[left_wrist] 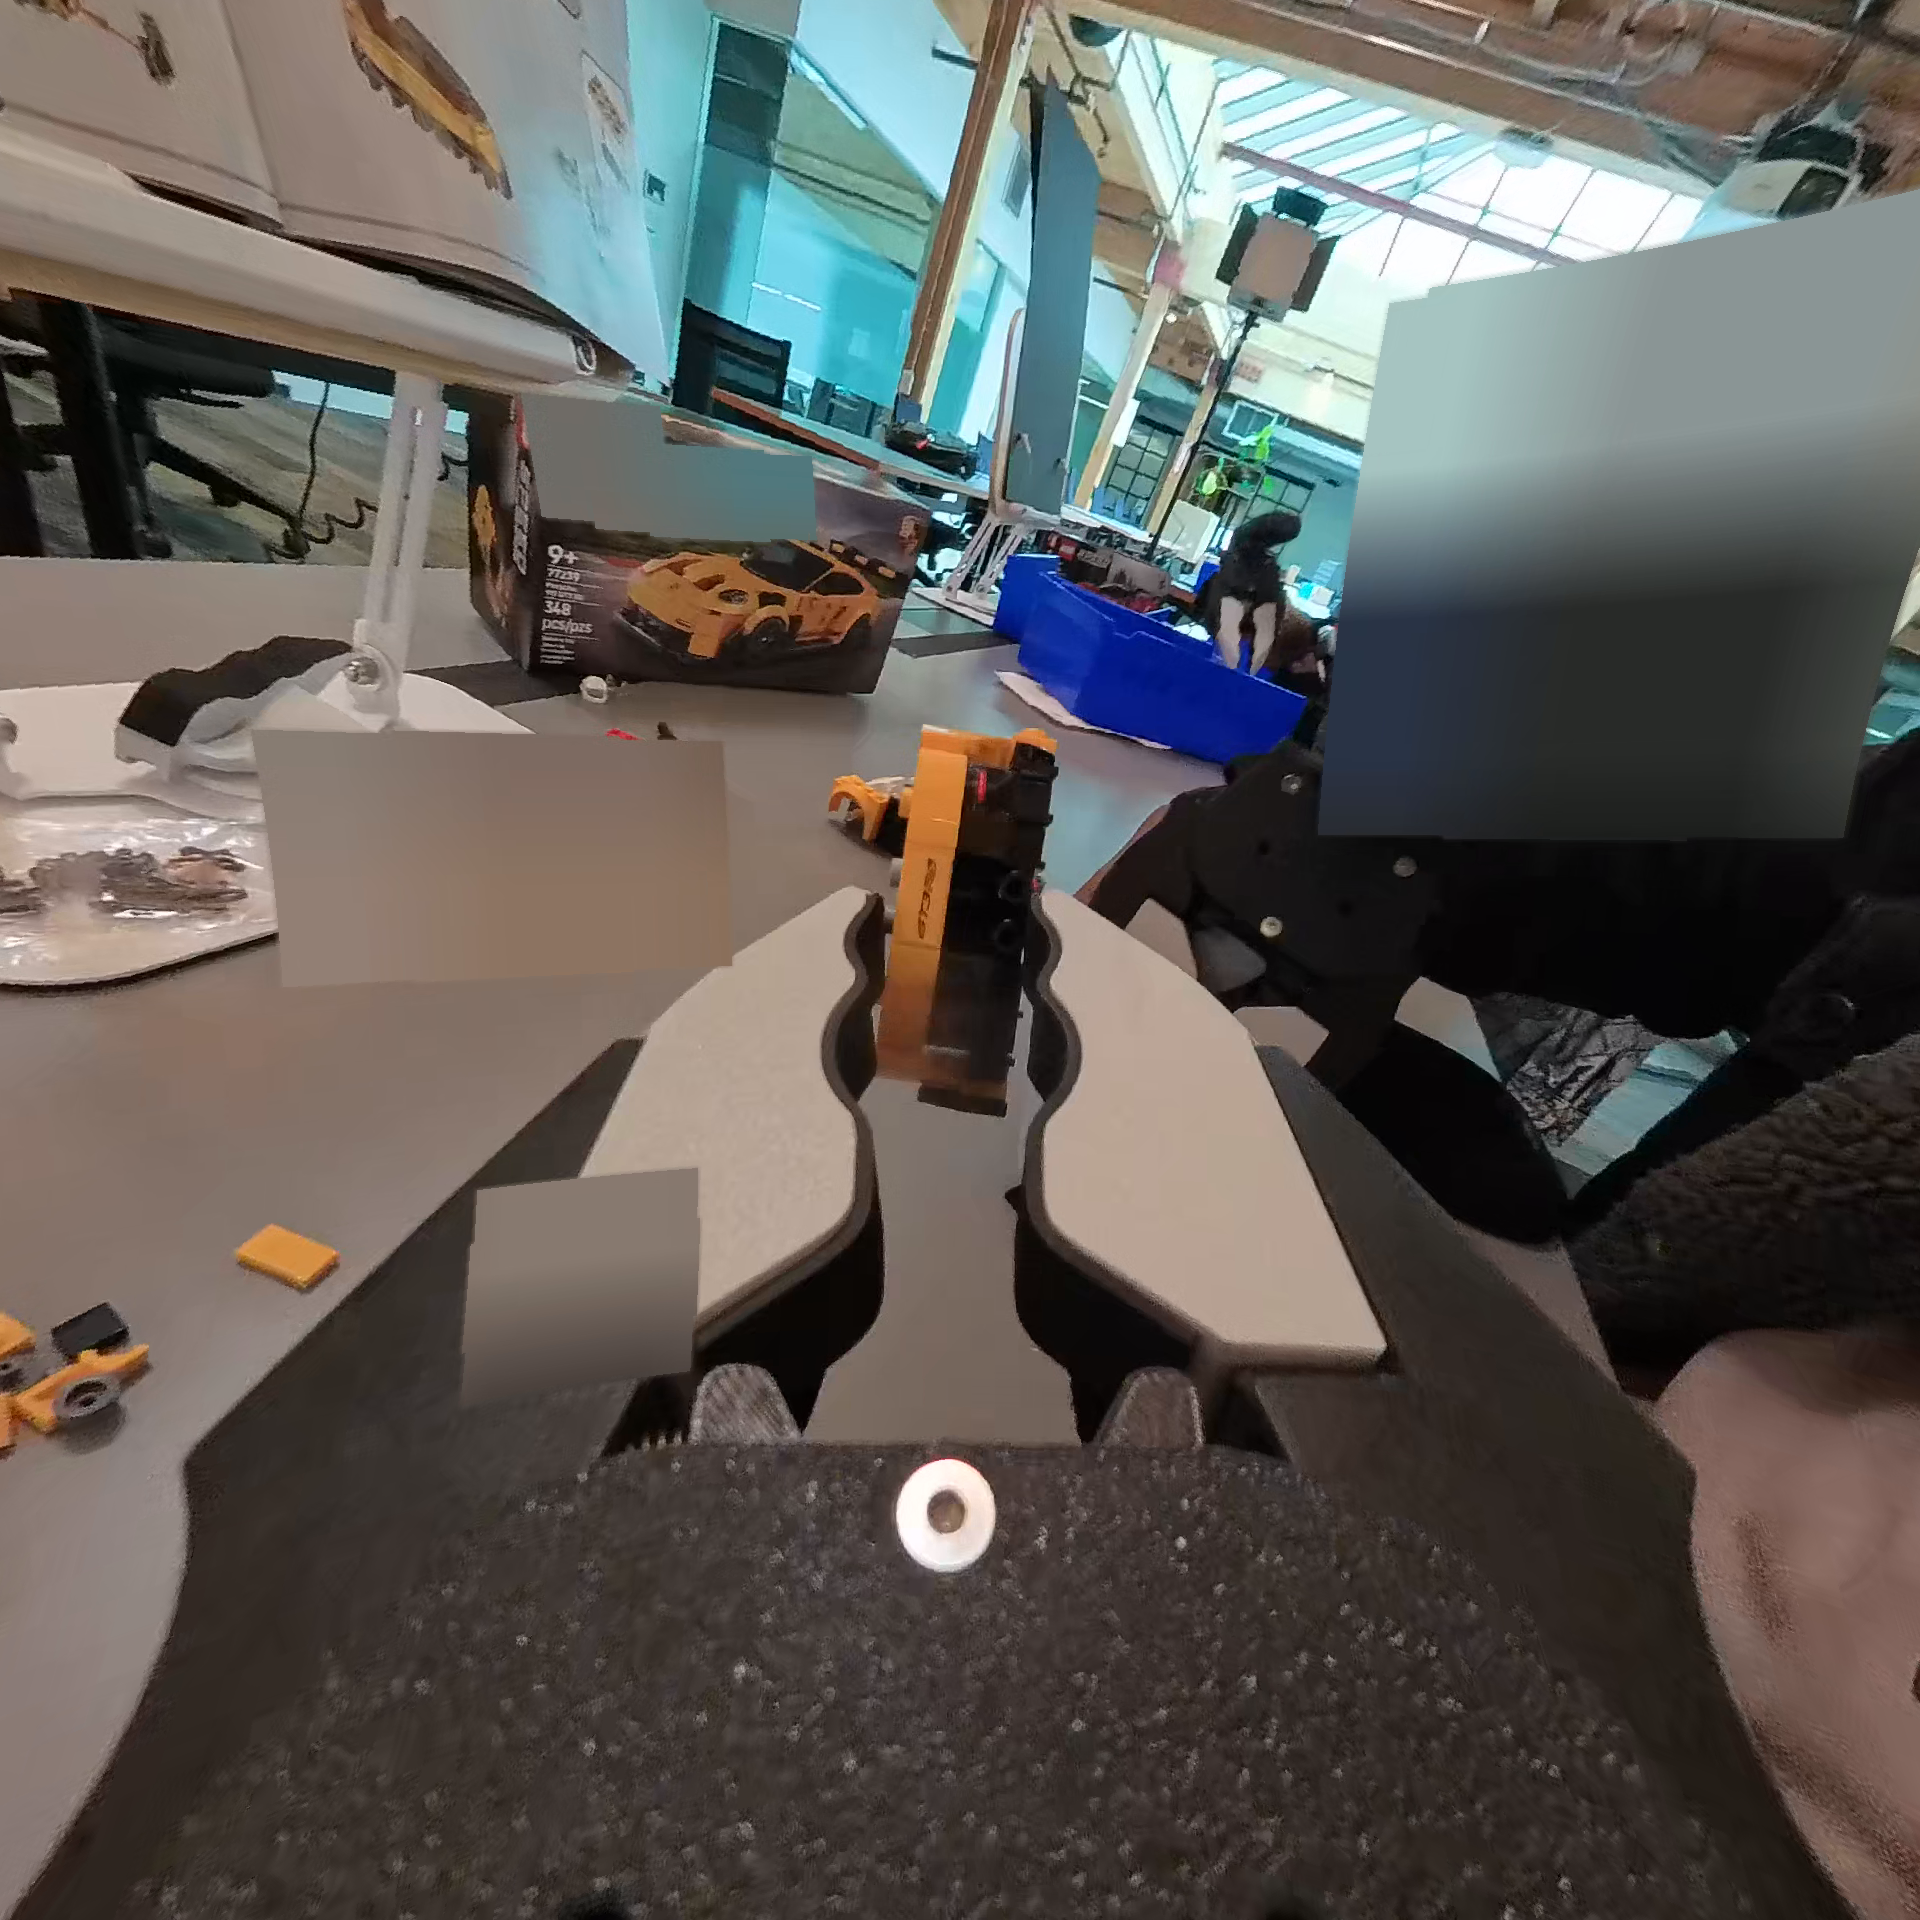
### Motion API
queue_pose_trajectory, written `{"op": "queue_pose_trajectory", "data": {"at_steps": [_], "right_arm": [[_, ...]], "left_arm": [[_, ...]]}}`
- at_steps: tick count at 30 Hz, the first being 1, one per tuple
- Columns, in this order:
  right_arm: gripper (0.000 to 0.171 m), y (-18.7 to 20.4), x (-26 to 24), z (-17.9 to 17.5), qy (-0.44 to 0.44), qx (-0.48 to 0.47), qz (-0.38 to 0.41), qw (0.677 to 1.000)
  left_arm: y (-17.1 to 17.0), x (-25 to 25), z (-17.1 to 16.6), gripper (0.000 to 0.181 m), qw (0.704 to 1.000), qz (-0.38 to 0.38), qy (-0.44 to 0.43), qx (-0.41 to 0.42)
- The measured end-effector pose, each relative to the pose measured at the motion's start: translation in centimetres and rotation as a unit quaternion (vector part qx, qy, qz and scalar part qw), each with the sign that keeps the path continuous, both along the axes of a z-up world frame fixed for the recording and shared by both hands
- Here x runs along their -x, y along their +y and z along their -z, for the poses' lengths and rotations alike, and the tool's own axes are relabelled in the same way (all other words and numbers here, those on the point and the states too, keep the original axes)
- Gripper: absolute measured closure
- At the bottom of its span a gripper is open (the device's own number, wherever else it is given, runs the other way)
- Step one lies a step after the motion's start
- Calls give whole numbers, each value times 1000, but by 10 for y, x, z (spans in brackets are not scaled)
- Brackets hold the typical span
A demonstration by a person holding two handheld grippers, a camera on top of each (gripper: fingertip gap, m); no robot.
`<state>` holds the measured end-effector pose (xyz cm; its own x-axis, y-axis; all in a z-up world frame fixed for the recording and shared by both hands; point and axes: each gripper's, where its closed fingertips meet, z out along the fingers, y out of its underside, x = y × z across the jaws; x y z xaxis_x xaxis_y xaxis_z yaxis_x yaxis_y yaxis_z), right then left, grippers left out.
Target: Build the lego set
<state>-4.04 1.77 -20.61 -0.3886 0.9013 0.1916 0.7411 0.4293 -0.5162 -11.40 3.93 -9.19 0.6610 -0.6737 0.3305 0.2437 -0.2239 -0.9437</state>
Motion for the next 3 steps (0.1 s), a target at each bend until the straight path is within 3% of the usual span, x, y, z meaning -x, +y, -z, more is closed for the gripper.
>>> {"op": "queue_pose_trajectory", "data": {"at_steps": [1, 3], "right_arm": [[151, 0, 0, 2, -9, 4, 1, 1000], [148, 0, 0, 5, -27, 16, 10, 999]], "left_arm": [[-1, -1, -1, 156, 1000, 2, 0, -1], [-3, -4, 0, 156, 1000, 3, 5, 0]]}}
